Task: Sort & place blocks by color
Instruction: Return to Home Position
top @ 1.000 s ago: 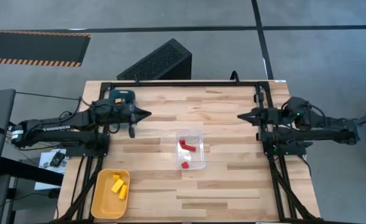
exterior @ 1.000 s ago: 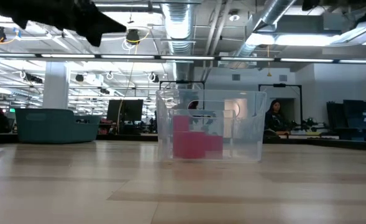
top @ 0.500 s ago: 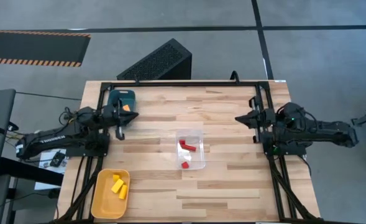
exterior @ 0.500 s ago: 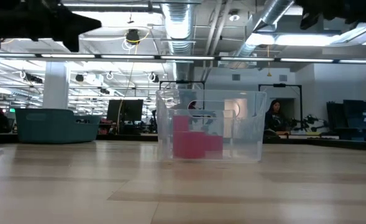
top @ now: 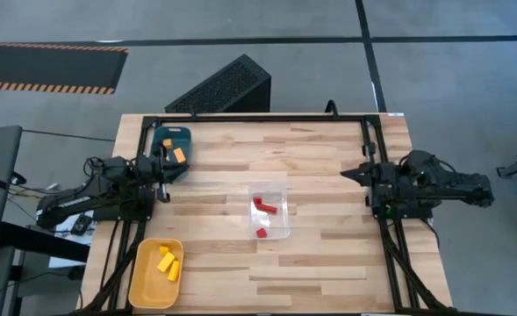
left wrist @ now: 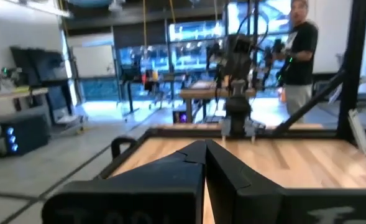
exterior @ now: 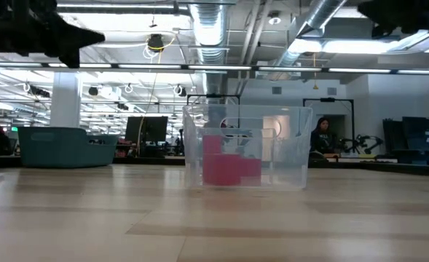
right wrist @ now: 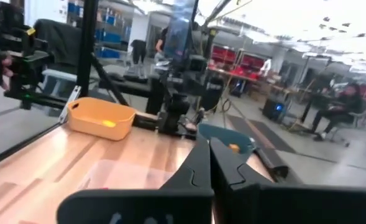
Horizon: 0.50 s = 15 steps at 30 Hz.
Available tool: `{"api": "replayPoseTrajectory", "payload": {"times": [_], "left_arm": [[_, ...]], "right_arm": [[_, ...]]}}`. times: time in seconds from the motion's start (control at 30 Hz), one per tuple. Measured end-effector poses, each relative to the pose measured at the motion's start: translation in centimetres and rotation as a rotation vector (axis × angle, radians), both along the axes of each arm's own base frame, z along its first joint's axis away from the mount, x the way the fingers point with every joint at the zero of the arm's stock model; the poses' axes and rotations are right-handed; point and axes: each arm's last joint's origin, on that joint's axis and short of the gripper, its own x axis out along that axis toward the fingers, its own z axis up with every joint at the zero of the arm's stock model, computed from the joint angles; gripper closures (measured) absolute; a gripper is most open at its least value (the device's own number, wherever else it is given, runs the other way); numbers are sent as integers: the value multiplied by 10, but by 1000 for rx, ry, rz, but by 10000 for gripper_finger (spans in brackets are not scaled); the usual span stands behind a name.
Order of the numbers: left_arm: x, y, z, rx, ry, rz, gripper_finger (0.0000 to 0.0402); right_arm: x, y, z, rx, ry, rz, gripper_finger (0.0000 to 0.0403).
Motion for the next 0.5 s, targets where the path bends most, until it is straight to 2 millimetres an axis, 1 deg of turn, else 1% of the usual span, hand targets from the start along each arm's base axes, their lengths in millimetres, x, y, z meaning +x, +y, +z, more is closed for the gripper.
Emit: {"api": "replayPoseTrajectory", "payload": {"times": [0.07, 0.17, 0.27, 0.33, 0.37, 0.43, 0.5], "left_arm": [[0, 0, -2, -5, 20, 13, 402], [-1, 1, 2, 27, -23, 48, 402], [-1, 1, 2, 37, -9, 62, 402], [-1, 2, 1, 39, 0, 62, 402], [-1, 2, 0, 37, 8, 61, 402], [1, 2, -5, 33, 19, 58, 402], [4, 3, -12, 21, -1, 52, 402]], "right_arm": [[-8, 0, 0, -13, -21, -13, 399], [-20, 0, -1, -19, -52, -39, 398], [-20, 0, -1, -25, -31, -44, 398], [-20, 0, 2, -37, -59, -45, 398], [-18, 0, 0, -33, -60, -42, 398], [-15, 0, -11, -15, -12, -37, 398], [-12, 0, -13, -4, -28, -35, 398]]}}
